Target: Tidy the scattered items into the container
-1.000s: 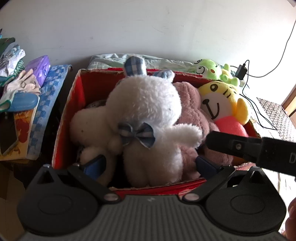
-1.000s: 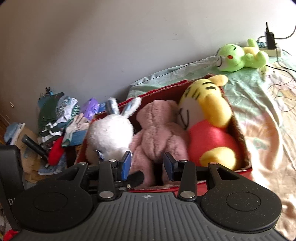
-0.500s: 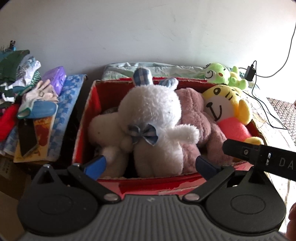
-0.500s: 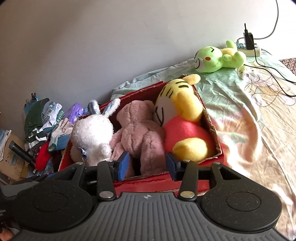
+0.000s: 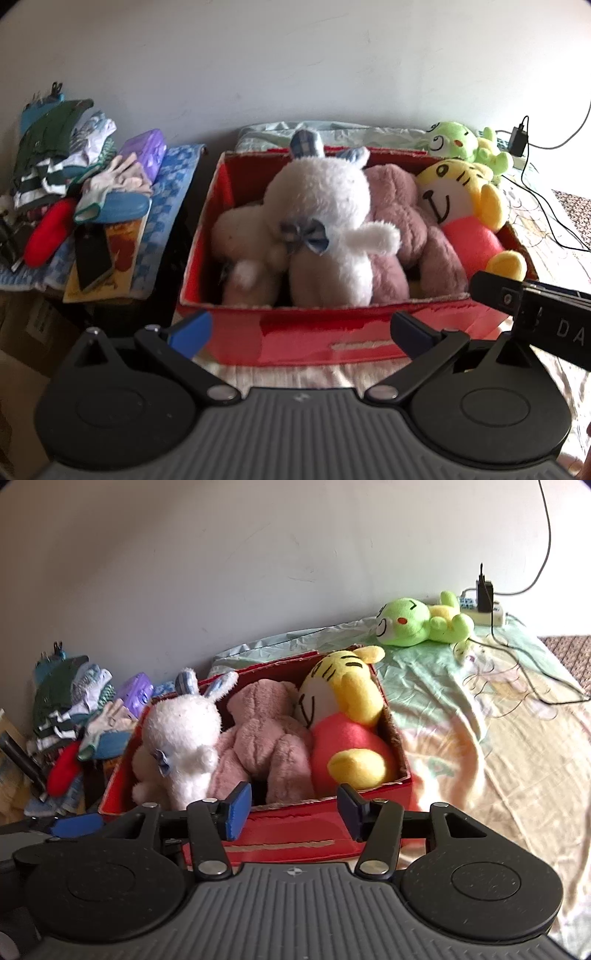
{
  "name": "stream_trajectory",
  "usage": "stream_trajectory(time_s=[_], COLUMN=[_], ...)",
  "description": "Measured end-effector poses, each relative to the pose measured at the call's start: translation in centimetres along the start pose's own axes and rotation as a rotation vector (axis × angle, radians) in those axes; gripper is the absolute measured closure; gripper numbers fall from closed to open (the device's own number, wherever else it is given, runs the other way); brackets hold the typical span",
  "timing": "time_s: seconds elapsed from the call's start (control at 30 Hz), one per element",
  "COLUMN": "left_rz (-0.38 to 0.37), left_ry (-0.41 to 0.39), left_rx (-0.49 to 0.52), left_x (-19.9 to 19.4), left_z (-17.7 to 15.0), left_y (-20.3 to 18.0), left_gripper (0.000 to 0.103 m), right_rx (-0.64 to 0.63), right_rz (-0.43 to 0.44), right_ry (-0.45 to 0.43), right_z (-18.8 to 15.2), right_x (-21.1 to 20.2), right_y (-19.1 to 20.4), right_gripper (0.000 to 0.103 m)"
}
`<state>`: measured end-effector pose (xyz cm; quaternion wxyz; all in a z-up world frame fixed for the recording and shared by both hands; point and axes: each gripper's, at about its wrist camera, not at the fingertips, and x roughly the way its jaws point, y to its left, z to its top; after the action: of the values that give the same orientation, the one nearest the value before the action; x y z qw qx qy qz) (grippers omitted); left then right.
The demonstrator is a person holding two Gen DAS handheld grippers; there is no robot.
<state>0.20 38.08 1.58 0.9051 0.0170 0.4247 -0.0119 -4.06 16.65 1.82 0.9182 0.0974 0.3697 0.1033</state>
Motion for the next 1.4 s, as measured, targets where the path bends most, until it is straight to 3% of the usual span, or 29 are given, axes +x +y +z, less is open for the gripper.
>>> stream_trajectory(time_s=[0.27,0.43,0.5,0.87,1.4], left_rz=[0.045,0.073,0.087,0.119,0.134], left_ry=[0.086,0.139,0.152,0.158,0.148], left_rx=[0.002,-0.004,-0.013,-0.016,0.027], left_x=[0.7,1.0,1.2,1.4,0.8], left_z=[-1.8,-2.7,-2.9,-3.4,-3.7], left_y=[-2.5,-4.4,-5.2,-9.7,-14.2], left_gripper=[0.000,0.000,0.000,0.000,0.000], right_rx=[-0.070,-0.120,-0.142,-0.088,0.014], right_rz=[-0.042,-0.099,-0.131,-0.207,-0.248], right_ry=[0.080,0.131,0.135,0.181,0.144], right_z=[-0.7,-1.0,-1.0,-0.6,-0.3], right_x=[0.3,0.5,0.6,0.6,-0.6], right_y=[-0.6,-1.6,-2.1,-7.6,-13.1], right_gripper=[0.043,0.035,0.026,0.022,0.022])
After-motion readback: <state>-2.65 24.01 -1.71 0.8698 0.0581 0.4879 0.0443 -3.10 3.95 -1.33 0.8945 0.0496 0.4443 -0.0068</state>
